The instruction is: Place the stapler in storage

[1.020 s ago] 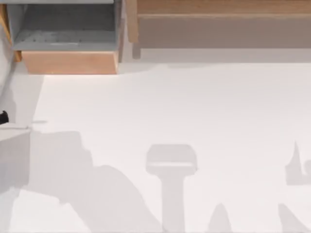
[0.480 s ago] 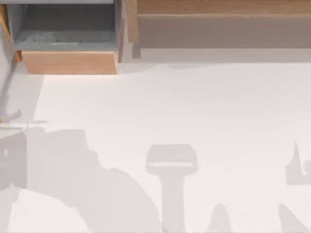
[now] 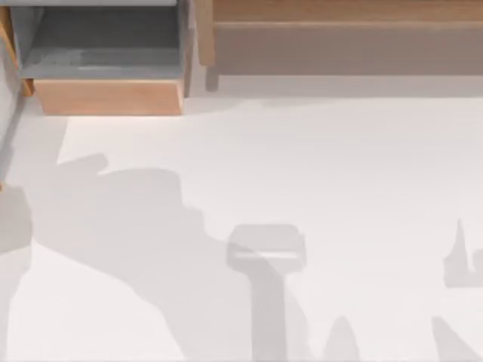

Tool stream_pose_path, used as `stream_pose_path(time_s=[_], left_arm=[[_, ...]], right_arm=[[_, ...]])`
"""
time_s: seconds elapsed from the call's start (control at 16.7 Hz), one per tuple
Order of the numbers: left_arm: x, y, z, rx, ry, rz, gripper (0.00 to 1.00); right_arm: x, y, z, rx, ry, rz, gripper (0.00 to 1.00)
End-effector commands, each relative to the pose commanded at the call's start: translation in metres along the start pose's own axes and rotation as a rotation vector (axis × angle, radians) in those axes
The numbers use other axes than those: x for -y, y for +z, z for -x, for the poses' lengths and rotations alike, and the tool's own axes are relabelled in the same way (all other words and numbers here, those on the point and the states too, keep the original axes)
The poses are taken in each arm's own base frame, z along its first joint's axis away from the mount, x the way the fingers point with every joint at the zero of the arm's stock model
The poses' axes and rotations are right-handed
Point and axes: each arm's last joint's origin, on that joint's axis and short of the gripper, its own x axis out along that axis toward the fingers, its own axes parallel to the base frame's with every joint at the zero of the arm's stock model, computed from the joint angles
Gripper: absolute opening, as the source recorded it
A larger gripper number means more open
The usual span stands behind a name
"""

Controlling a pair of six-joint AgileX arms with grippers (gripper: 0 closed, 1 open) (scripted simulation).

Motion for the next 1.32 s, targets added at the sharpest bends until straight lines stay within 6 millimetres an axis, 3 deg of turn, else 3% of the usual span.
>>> stream_pose_path(time_s=[0.18,0.42,0.66,0.78,1.32], left_arm=[[0.008,0.039,-0.012,0.028,-0.027,-0.098,0.0],[0.022,0.072,-0.064,-0.03,-0.065,-0.231,0.0],[0.028,0.076,-0.134,-0.193,-0.095,-0.331,0.0],[0.03,0.072,-0.157,-0.264,-0.105,-0.366,0.0],[0.029,0.069,-0.168,-0.295,-0.107,-0.379,0.0]], right_arm=[[0.0,0.0,0.0,0.0,0.0,0.0,1.0],[0.0,0.0,0.0,0.0,0.0,0.0,1.0],[0.0,0.0,0.0,0.0,0.0,0.0,1.0],[0.0,0.0,0.0,0.0,0.0,0.0,1.0],[0.0,0.0,0.0,0.0,0.0,0.0,1.0]])
